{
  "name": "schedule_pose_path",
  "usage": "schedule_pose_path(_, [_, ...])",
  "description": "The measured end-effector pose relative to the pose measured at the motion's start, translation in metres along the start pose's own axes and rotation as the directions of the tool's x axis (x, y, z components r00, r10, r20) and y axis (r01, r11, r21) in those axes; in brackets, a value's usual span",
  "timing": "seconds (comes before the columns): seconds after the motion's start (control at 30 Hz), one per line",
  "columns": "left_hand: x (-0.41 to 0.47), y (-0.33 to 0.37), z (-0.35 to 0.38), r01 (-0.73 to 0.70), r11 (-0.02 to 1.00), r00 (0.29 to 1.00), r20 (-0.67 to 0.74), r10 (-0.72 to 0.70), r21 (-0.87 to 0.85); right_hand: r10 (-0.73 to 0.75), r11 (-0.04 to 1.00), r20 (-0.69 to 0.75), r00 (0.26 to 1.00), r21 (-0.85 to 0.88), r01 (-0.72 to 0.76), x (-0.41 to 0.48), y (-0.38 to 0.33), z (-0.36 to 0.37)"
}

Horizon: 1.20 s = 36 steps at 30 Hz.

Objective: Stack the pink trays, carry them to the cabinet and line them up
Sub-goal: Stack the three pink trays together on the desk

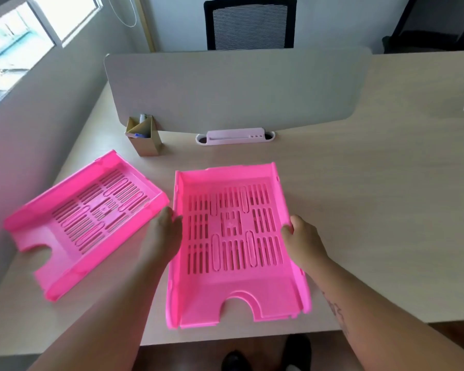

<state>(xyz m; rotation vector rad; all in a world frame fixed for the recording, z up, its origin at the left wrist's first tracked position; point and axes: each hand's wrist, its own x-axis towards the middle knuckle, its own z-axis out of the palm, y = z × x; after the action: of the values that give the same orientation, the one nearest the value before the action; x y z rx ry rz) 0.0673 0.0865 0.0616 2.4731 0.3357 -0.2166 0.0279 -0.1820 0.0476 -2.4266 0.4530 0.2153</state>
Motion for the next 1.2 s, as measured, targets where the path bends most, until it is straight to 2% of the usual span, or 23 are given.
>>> schedule_pose_path(0.2, [0.008,-0.004,0.004,0.019,1.000,1.000,-0.008,-0.019,-0.010,0.028,0.999,-0.016,0.999,0.042,-0.027,0.002,-0.005,0.006])
schedule_pose_path(0.7, [0.011,-0.020,0.004,0.016,0.999,0.999,-0.028,-0.017,-0.028,0.045,0.999,-0.017,0.999,-0.011,-0.045,-0.001,-0.008,0.018])
schedule_pose_path(0.93, [0.015,-0.014,0.005,0.027,0.989,0.997,-0.073,-0.038,-0.146,0.038,0.999,0.015,0.999,-0.038,-0.038,0.006,-0.012,0.025])
schedule_pose_path(0.97, [0.013,-0.015,0.006,0.037,0.982,0.997,-0.057,-0.048,-0.186,0.043,0.999,0.018,0.999,-0.034,-0.042,0.006,-0.012,0.024])
schedule_pose_path(1.1, [-0.015,-0.028,0.012,0.199,0.917,0.976,0.156,-0.153,-0.345,0.062,0.998,0.013,0.998,-0.019,-0.061,0.007,-0.006,0.022])
schedule_pose_path(1.2, [-0.025,-0.031,0.019,0.272,0.879,0.956,0.216,-0.200,-0.392,0.067,0.997,-0.002,0.998,-0.024,-0.067,0.011,0.000,0.020])
